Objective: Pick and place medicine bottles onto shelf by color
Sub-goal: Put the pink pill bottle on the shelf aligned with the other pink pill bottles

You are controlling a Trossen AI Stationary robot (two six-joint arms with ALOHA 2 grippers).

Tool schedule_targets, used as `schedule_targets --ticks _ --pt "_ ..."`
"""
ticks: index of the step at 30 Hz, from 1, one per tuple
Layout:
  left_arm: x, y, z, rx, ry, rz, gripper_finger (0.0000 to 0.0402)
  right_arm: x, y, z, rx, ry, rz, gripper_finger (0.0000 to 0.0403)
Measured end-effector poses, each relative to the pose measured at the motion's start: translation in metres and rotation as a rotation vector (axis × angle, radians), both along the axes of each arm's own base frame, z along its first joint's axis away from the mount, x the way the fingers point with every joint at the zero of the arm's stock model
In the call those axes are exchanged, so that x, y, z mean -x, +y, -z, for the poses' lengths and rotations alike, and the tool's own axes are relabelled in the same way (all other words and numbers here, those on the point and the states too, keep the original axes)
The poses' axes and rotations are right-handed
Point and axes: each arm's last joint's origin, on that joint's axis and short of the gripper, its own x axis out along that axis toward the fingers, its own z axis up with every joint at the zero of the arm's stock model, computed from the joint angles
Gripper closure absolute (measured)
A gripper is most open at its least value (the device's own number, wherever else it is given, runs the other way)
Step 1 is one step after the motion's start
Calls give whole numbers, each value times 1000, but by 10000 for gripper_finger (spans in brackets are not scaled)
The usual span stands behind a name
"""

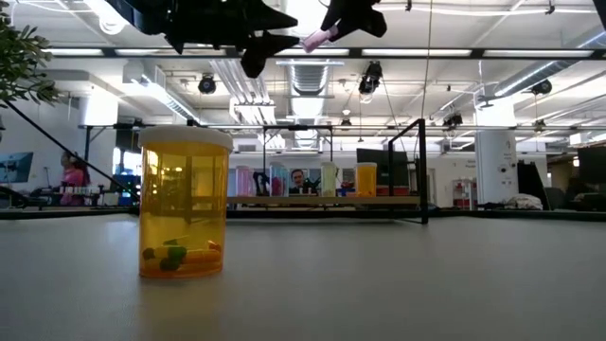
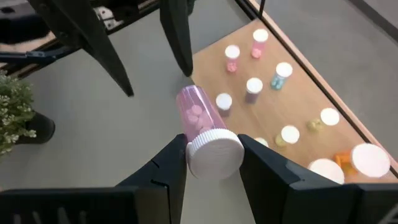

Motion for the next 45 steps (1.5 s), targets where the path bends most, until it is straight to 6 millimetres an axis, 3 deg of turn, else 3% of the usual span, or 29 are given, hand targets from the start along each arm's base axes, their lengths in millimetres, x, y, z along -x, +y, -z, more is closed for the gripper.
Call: schedule_targets --ticks 9,18,25,38,45 --pt "0 -2 10 -162 103 22 237 -1 0 5 -27 38 13 280" --pt "-1 -2 12 -295 156 -106 237 -16 -5 19 -85 77 60 280" --pt "-7 -17 18 -422 246 -169 237 -22 -8 24 -73 82 108 280" --pt "-13 -30 18 -459 300 -315 237 -28 -8 20 -70 14 128 280" --pt "-15 -32 6 -489 283 -362 237 -29 -9 19 -60 5 133 280"
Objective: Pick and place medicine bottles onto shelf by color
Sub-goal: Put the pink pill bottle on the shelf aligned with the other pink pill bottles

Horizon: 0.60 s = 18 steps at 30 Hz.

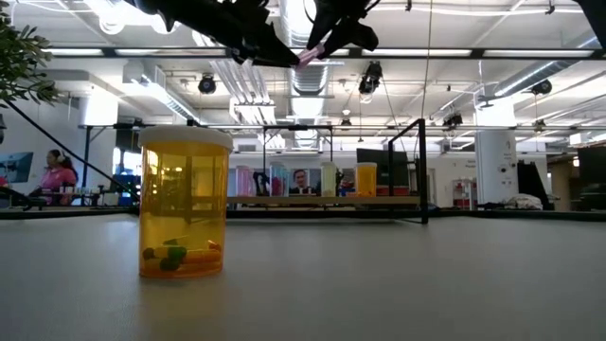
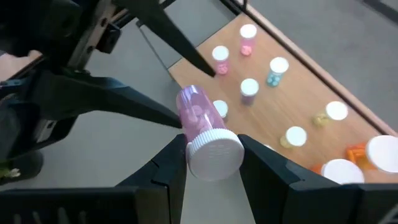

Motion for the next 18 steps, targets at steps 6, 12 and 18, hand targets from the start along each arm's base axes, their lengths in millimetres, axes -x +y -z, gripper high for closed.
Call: schedule_targets --ticks 6,12,18 --pt "-1 0 0 -7 3 2 237 -1 -1 -1 44 -6 30 280" --pt "-6 2 4 -3 16 1 237 -4 -1 -2 60 -26 18 280" --pt "-11 4 1 -5 11 1 237 -8 -2 1 62 -21 16 280"
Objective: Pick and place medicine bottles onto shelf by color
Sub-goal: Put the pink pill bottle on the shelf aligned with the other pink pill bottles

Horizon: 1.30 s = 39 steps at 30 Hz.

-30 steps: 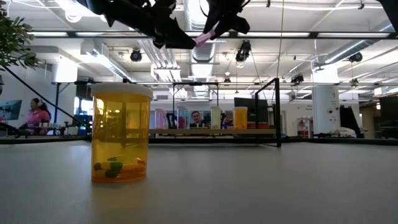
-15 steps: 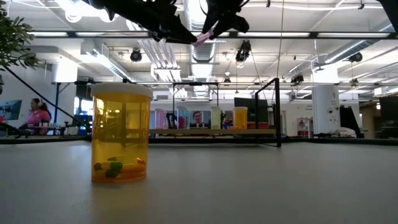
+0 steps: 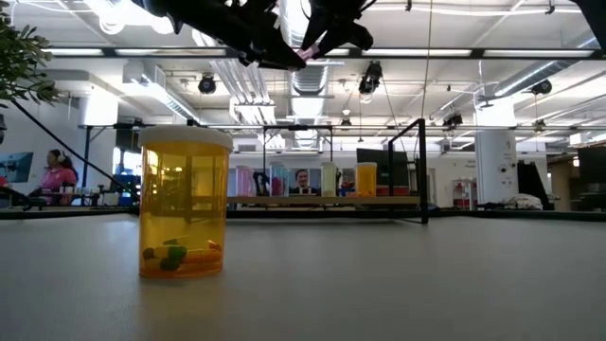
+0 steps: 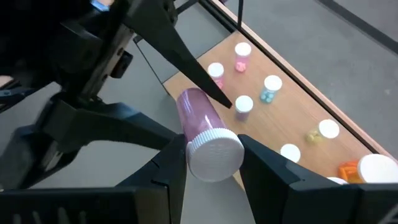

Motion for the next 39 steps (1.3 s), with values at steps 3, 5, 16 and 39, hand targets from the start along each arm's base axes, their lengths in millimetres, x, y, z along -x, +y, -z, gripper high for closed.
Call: schedule_targets --ticks 3,5,16,39 --pt "-2 1 -3 -3 -10 1 238 -4 -1 4 -2 13 -1 280" --pt "-3 1 -1 0 -2 2 242 -7 -2 7 -4 22 -2 280" --pt "-2 0 2 11 32 3 307 -9 -2 10 -2 32 -3 280" --pt "-2 1 3 174 -34 -54 313 19 4 -32 125 34 -86 173"
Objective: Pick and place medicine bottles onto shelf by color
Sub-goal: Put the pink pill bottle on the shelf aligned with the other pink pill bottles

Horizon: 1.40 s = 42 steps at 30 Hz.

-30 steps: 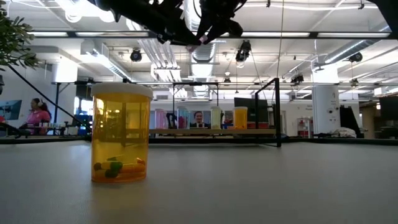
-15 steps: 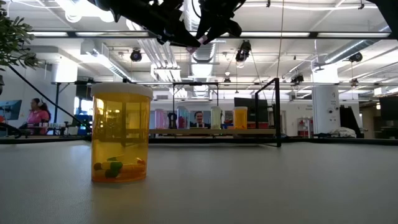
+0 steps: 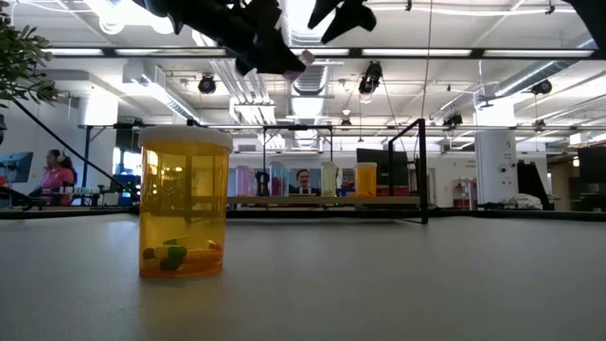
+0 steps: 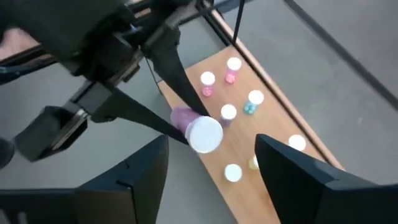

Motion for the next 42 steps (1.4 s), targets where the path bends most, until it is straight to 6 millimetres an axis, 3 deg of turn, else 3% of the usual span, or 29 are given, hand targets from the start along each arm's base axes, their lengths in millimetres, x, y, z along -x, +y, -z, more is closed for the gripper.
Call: schedule_targets --ticks 5,12,20,29,35,42 --pt "-1 0 -2 91 -79 -10 313 12 3 -15 48 -11 -33 164" --pt "-2 -1 -8 143 -314 7 313 25 7 -19 123 50 -111 171" --pt "13 -8 14 69 -539 82 313 26 8 -19 167 72 -168 176" --pt "42 -16 27 -107 -865 106 314 17 9 -28 213 -57 -303 177" --pt "40 -17 24 -119 -866 162 314 4 7 -37 275 -224 -362 177" --pt "41 -18 17 -136 -892 177 314 -11 5 -31 270 -312 -416 177"
